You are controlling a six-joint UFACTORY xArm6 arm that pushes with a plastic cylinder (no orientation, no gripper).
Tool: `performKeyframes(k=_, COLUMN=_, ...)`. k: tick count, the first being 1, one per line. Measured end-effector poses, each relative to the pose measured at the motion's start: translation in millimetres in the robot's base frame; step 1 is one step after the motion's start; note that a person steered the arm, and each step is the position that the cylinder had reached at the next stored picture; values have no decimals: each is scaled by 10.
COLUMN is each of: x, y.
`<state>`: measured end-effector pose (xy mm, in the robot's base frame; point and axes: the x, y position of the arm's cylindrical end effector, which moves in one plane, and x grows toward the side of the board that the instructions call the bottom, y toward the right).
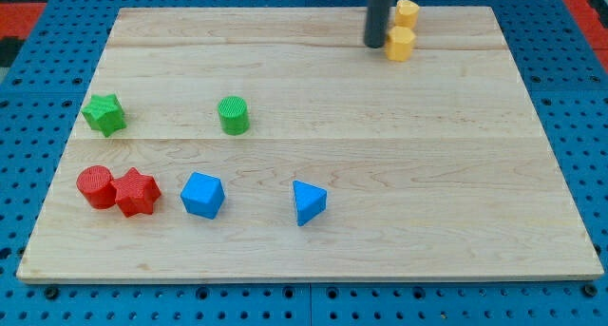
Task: Keep the green circle at the bottom right of the yellow hexagon
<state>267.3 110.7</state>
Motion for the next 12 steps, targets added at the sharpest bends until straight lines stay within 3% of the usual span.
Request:
performKeyframes(k=1, x=303, y=-496)
performKeyframes(k=2, x=1141, y=-629)
performKeyframes(k=3, x=1723, y=-1135)
performKeyframes(k=4, x=1927, y=-2051)
performKeyframes(k=5, x=1678, y=-2472)
performKeyframes(k=7, x=1510, y=-1615)
performKeyframes(k=8, x=1358, y=-2324)
performKeyframes(k=10, x=1109, y=-2450)
performKeyframes(k=11, x=1164, y=-2140)
performKeyframes(k=12, x=1173, y=-1372)
